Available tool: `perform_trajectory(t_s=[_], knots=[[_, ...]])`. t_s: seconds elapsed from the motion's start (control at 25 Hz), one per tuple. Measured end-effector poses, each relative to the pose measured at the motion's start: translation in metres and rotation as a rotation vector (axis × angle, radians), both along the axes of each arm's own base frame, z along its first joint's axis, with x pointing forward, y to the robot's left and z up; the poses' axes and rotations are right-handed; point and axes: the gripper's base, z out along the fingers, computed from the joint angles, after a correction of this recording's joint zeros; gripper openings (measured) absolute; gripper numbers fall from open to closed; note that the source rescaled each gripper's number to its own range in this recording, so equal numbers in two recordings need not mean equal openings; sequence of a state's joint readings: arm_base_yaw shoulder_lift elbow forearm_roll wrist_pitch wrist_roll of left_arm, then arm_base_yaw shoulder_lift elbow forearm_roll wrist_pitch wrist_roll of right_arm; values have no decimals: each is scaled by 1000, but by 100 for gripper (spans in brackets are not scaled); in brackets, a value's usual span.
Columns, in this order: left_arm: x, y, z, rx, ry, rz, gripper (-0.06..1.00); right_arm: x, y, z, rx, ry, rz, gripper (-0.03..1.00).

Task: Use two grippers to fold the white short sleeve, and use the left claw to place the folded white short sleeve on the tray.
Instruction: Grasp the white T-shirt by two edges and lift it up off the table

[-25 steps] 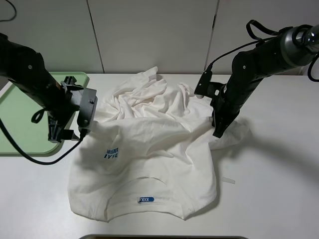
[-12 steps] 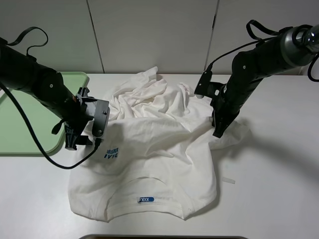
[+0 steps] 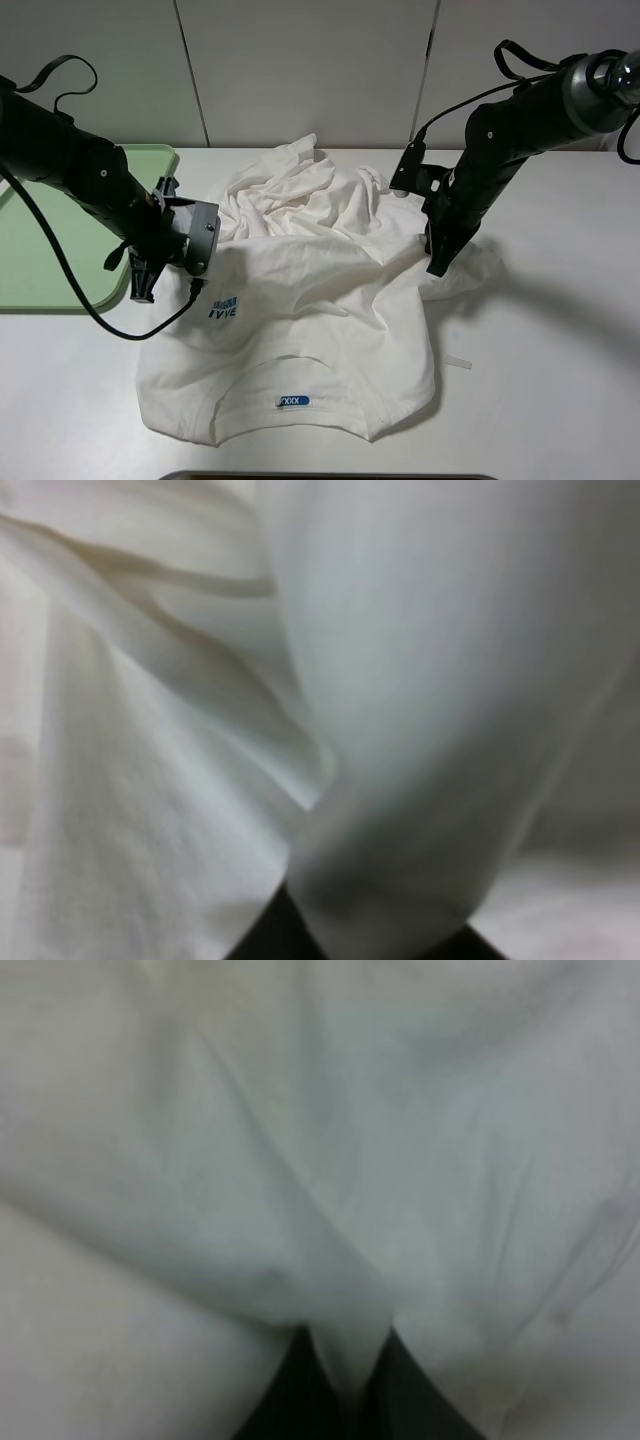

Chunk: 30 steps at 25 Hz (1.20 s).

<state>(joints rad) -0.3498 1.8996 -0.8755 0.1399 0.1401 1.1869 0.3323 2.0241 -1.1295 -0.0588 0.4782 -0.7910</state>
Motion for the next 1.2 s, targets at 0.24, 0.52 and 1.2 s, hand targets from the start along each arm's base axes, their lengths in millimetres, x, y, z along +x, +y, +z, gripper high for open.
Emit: perform_trajectory(t_s=[0.24, 0.52, 1.2], knots=[[-1, 1, 5, -49, 18, 149, 0, -1, -2, 0, -27, 11, 5, 0], [-2, 1, 43, -113, -84, 185, 0, 1, -11, 34, -77, -91, -69, 0], [-91, 31, 255, -460, -785, 142, 0, -58, -47, 239, 99, -743, -289, 0]])
